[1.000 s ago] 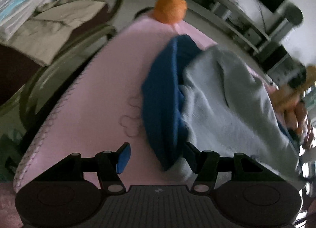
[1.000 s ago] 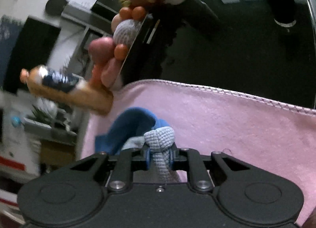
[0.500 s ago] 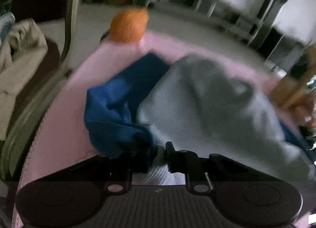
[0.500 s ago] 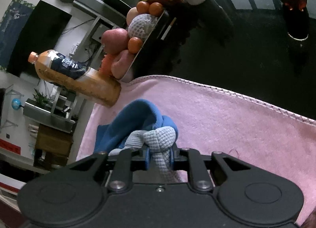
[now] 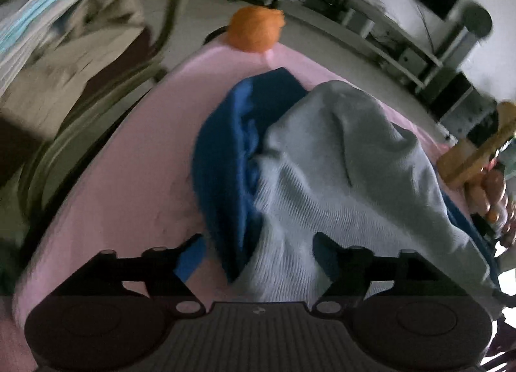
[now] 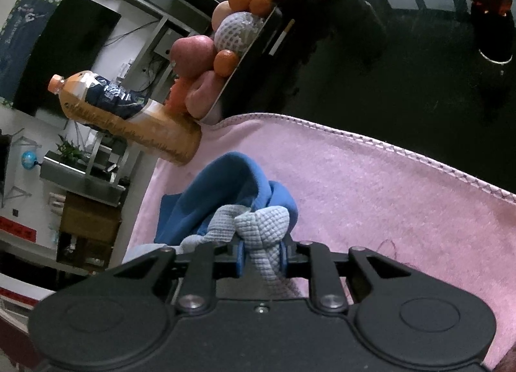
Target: Fold clothes
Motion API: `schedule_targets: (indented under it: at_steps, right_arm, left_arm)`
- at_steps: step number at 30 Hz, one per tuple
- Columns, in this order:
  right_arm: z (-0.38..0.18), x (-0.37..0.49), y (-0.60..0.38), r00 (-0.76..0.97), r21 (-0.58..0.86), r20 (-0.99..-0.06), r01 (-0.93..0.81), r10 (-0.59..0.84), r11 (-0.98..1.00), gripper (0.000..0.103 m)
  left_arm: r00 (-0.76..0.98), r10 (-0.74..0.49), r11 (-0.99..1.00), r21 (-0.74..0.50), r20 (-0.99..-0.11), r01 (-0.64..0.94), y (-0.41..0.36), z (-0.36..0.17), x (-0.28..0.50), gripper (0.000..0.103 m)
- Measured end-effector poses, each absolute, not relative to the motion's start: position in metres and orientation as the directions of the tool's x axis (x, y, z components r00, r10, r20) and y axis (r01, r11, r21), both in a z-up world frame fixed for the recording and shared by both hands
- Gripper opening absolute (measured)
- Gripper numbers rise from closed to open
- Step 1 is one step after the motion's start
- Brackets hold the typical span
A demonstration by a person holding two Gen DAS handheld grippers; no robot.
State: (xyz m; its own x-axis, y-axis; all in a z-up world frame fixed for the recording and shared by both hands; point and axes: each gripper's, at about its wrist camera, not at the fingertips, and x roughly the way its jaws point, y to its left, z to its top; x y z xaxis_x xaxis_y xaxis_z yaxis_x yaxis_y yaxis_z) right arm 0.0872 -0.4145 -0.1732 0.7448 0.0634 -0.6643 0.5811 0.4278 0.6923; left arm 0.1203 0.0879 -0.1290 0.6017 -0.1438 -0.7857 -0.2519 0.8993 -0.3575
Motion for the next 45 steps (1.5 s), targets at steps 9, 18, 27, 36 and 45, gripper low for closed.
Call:
schedule_targets:
  at_steps: [9,18,27,36,45]
  right_arm:
    - [-0.174,0.09,-0.411,0.748,0.699,-0.658,0.563,0.088,0.44,0.022]
    - [-0.172,0.09,-0.409,0.756,0.705,-0.647,0.544,0.098,0.456,0.022]
    - [-0.174,0.087,-0.411,0.776,0.736,-0.619,0.521,0.12,0.432,0.023]
    - [-0.173,0.087,-0.409,0.791,0.752,-0.599,0.502,0.126,0.427,0.023]
    - [-0.176,0.083,-0.413,0.792,0.769,-0.594,0.507,0.141,0.39,0.023]
  left_arm:
    - [0.547,-0.333,0.814,-0.527,-0.768,-0.245,0.093,-0.17,0.111,0.082]
    - [0.55,-0.462,0.758,-0.631,-0.696,-0.162,0.074,-0.174,0.122,0.072]
    - [0.666,-0.415,0.685,-0.694,-0.62,-0.22,0.099,-0.159,0.121,0.037]
    - [0.553,-0.481,0.64,-0.704,-0.68,-0.309,0.101,-0.183,0.145,0.037]
    - [0.665,-0.366,0.712,-0.656,-0.651,-0.25,0.098,-0.144,0.122,0.007]
